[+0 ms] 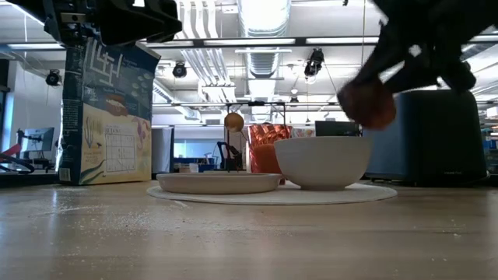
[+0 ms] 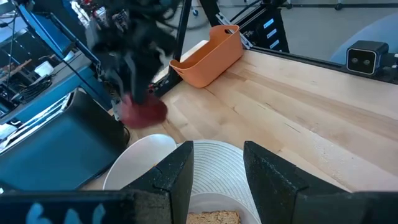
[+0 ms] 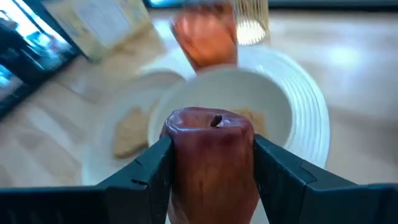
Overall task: Arrange a breakfast setting
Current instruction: Put the apple on the placemat
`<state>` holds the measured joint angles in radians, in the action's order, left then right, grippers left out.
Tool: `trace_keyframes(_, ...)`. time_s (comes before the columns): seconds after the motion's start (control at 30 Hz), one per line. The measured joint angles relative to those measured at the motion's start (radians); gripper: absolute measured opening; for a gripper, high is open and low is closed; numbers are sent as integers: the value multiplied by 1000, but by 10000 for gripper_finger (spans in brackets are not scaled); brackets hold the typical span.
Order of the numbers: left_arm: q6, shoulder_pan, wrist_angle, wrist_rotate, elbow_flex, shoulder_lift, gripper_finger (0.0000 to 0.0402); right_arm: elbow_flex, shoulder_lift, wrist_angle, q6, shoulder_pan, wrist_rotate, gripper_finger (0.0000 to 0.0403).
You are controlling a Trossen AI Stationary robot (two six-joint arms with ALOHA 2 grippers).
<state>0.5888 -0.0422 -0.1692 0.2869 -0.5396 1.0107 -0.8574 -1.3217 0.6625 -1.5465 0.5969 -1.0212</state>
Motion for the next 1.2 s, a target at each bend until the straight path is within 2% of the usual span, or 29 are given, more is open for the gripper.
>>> trace_keyframes(0.13, 0, 0, -4, 0, 0, 0, 125, 1, -73, -42, -22, -18, 49, 173)
trace_keyframes(0.23, 0, 0, -4, 0, 0, 0, 125, -24, -83, -68, 23, -17, 55, 173)
trace_keyframes(0.33, 0, 0, -8, 0, 0, 0, 125, -83, -75, -72, 118, -15, 49, 173)
trace_keyframes(0.5, 0, 0, -13, 0, 0, 0, 125, -209, -81, -77, 326, -19, -21, 173)
trace_keyframes(0.73, -1, 0, -15, 0, 0, 0, 125, -313, -201, -149, 515, -73, -25, 173)
trace_keyframes(0.87, -10, 0, -15, 0, 0, 0, 125, -363, -290, -151, 537, -102, 29, 173)
trace_keyframes(1.13, -11, 0, -15, 0, 0, 0, 125, -464, -401, -153, 599, -142, 28, 173)
trace_keyframes(1.2, -12, 0, -15, 0, 0, 0, 125, -480, -418, -150, 622, -148, 56, 173)
